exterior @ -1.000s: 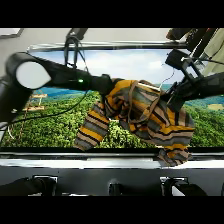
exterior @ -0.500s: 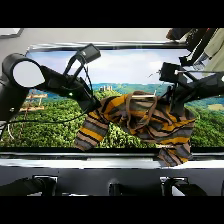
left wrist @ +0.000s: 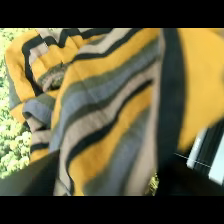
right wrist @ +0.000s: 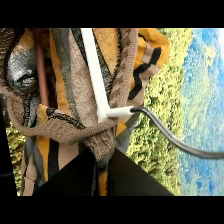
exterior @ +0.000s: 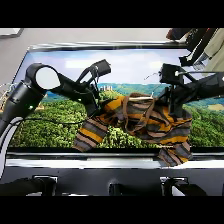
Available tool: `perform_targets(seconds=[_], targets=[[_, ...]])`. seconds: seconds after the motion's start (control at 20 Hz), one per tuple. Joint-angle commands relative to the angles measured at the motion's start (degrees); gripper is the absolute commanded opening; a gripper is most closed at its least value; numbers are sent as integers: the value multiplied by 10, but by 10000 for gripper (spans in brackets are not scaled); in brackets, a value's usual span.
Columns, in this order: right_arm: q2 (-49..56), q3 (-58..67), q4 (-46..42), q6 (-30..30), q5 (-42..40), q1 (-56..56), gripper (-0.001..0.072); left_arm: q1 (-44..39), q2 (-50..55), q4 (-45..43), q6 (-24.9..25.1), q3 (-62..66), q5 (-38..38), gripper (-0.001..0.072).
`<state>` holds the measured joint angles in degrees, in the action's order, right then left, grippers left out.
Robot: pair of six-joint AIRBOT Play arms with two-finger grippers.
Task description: Fold the clothes and pants, and hang the long-sleeved shirts on hangers.
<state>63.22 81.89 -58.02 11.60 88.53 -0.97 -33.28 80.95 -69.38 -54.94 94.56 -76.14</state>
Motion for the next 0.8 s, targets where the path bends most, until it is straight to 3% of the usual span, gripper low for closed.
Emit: perform_targets(seconds=[0.0, 0.05, 0.15, 0.2, 0.3, 0.35, 0.45, 0.55, 0.75], targets=[[0, 0, 8, -3, 9, 0, 24, 0, 12, 5, 22, -2, 21, 255], [0, 0, 8, -3, 9, 0, 24, 0, 11, 4, 38, -2, 17, 48], [0, 0, 7, 14, 5, 0, 27, 0, 8, 4, 62, -2, 17, 28], [0, 0, 5, 39, -6, 0, 112, 1, 7, 4, 62, -2, 18, 29], [-5, 0, -18, 76, -39, 1, 396, 1, 3, 4, 61, -2, 19, 27], [-10, 0, -34, 97, -55, 1, 421, 1, 0, 4, 61, -2, 18, 27], [-29, 0, -69, 134, -61, 1, 418, 1, -8, 2, 62, -2, 19, 27], [-59, 0, -105, 169, -66, 6, 370, 1, -16, 1, 62, -2, 22, 26], [-114, 0, -76, 169, -66, 113, 347, 0, -38, -5, 62, -2, 31, 26]])
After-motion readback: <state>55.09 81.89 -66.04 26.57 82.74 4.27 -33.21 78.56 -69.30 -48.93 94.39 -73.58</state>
